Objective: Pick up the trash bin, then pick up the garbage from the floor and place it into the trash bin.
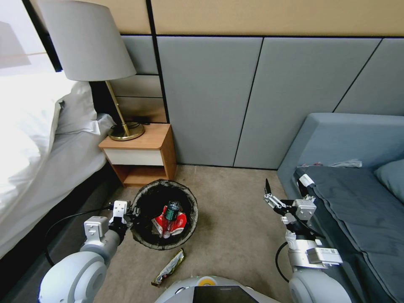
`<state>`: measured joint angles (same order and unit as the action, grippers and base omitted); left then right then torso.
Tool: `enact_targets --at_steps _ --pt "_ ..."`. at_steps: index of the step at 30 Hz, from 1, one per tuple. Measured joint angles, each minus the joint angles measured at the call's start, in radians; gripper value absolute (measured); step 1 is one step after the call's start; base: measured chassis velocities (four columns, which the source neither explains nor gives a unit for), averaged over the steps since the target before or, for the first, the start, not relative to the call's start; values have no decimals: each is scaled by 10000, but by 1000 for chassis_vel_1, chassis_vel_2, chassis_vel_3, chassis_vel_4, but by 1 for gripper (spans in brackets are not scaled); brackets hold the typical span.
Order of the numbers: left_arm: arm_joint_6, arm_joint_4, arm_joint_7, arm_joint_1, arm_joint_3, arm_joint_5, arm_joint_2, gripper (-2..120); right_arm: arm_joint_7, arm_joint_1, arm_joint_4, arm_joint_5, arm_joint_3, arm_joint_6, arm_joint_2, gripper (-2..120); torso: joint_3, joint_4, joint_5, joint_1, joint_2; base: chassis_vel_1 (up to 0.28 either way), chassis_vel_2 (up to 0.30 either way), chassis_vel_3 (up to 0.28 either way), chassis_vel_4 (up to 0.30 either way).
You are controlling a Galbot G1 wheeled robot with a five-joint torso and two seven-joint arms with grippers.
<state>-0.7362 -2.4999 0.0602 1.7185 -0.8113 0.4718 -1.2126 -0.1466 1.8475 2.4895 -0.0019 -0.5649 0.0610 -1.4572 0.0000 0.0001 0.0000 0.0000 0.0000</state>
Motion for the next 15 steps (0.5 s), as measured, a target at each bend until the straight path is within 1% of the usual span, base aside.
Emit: enact_targets --at_steps 6,15 --pt "0 0 16 30 -14 124 -24 2 0 -10 -91 -20 24 -3 -1 100 0 -1 0 0 0 81 94 87 92" --pt "0 0 24 108 -56 150 -36 2 -23 1 -122 -3 64 -5 5 100 0 -1 0 1 0 121 115 116 122"
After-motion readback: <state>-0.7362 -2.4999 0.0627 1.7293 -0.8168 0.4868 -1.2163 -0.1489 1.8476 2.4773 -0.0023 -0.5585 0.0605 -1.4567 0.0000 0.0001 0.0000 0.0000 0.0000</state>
